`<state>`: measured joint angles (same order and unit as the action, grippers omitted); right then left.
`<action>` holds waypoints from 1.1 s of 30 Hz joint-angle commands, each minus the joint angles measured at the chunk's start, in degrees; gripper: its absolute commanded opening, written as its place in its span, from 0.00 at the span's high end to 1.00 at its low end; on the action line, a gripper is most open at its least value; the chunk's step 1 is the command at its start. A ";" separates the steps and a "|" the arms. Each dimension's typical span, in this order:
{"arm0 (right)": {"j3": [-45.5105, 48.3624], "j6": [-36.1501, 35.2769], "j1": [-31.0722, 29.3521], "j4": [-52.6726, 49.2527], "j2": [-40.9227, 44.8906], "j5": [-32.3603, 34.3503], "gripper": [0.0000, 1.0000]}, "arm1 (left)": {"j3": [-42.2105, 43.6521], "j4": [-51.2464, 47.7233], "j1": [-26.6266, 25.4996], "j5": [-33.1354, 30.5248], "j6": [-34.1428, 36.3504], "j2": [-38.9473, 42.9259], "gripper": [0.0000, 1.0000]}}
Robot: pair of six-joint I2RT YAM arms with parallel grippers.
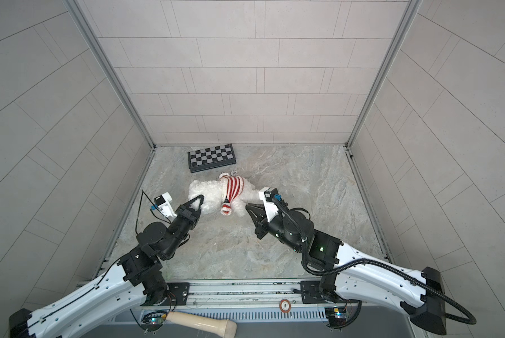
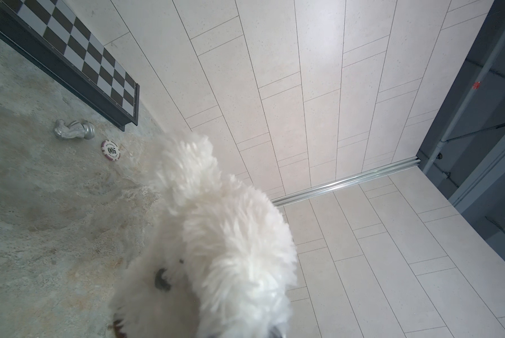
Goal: Dress the teddy bear
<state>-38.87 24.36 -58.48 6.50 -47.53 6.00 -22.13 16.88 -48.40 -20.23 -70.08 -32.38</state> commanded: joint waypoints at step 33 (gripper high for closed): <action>-3.44 19.84 11.45 21.67 -22.41 -15.89 0.71 | 1.70 10.89 -0.26 3.08 -0.18 -2.67 1.00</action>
<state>-41.23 42.74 -47.22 26.61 -69.60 -9.80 -20.45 22.83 -48.40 -18.04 -70.08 -35.44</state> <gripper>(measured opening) 0.294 0.094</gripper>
